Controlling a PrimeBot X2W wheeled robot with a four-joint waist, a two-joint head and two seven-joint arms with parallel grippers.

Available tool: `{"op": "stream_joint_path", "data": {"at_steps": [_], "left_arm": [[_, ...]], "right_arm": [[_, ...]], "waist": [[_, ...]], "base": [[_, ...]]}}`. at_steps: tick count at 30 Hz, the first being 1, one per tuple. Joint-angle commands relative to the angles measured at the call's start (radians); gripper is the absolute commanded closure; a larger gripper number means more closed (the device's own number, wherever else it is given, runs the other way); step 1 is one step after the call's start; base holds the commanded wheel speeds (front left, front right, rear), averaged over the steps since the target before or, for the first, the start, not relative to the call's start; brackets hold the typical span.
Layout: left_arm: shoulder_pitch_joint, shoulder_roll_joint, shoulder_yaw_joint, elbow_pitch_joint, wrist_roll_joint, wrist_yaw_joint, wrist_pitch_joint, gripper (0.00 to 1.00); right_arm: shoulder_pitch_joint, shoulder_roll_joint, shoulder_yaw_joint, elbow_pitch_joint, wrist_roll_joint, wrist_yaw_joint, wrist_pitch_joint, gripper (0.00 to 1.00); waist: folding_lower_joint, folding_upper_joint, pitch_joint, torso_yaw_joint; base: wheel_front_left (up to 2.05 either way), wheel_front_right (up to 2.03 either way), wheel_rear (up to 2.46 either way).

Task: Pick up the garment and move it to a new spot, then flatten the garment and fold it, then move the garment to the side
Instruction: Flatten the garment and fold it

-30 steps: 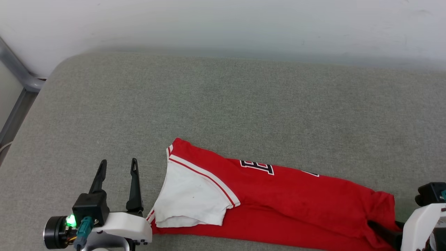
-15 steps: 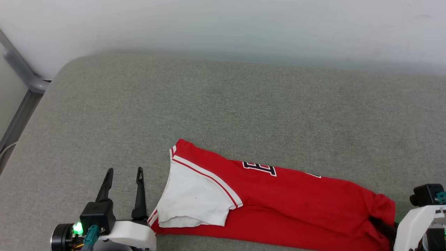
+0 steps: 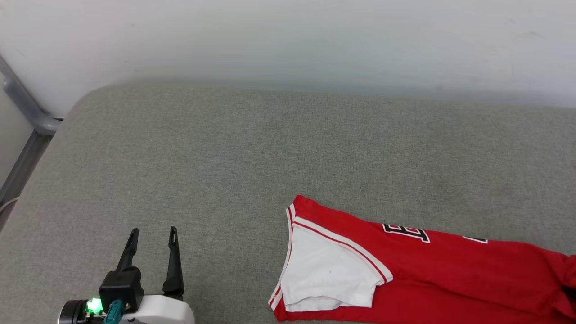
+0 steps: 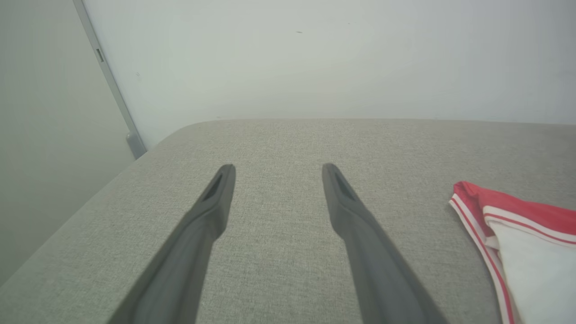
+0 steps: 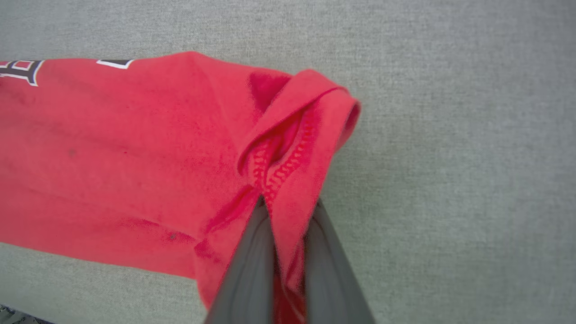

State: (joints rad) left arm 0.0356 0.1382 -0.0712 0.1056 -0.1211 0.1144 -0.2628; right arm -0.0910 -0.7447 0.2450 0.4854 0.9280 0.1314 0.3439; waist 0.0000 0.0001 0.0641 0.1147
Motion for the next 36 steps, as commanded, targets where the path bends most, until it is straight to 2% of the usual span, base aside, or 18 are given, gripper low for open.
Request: {"op": "stream_joint_path", "data": {"at_steps": [1, 4, 10, 15, 19, 26, 36], "left_arm": [[0.007, -0.006, 0.007, 0.003, 0.006, -0.006, -0.003, 0.00], [0.019, -0.013, 0.021, 0.009, 0.019, -0.016, -0.003, 0.00], [0.025, -0.028, 0.038, 0.019, 0.037, -0.033, -0.003, 0.00], [0.016, -0.042, 0.041, 0.023, 0.049, -0.044, -0.002, 0.00], [-0.007, -0.052, 0.038, 0.027, 0.055, -0.053, -0.002, 0.00], [-0.042, -0.067, 0.033, 0.036, 0.063, -0.068, -0.003, 0.00], [-0.085, -0.079, 0.023, 0.046, 0.065, -0.077, -0.003, 0.00]], "right_arm": [[0.011, -0.009, -0.006, -0.013, 0.007, -0.002, -0.001, 1.00], [0.035, -0.020, -0.008, -0.080, 0.020, -0.001, 0.007, 1.00], [0.071, -0.022, -0.022, -0.297, 0.047, -0.001, 0.055, 1.00], [0.029, 0.028, -0.006, -0.467, 0.002, -0.001, 0.136, 1.00], [-0.056, 0.095, 0.067, -0.541, -0.073, -0.001, 0.219, 1.00], [-0.263, 0.215, 0.255, -0.501, -0.177, -0.001, 0.298, 1.00], [-0.474, 0.384, 0.479, -0.231, -0.238, -0.001, 0.261, 1.00]], "waist": [[0.0000, -0.0001, -0.003, -0.002], [0.0000, -0.0001, -0.013, -0.003], [0.0000, -0.0001, -0.025, -0.002], [0.0000, -0.0001, -0.015, 0.006], [0.0000, -0.0001, 0.007, 0.017], [0.0000, -0.0001, 0.040, 0.046], [0.0000, -0.0001, 0.092, 0.088]], "base": [[0.00, 0.00, 0.00], [0.00, 0.00, 0.00], [0.00, 0.00, 0.00], [0.00, 0.00, 0.00], [0.00, 0.00, 0.00], [0.00, 0.00, 0.00], [0.00, 0.00, 0.00]]}}
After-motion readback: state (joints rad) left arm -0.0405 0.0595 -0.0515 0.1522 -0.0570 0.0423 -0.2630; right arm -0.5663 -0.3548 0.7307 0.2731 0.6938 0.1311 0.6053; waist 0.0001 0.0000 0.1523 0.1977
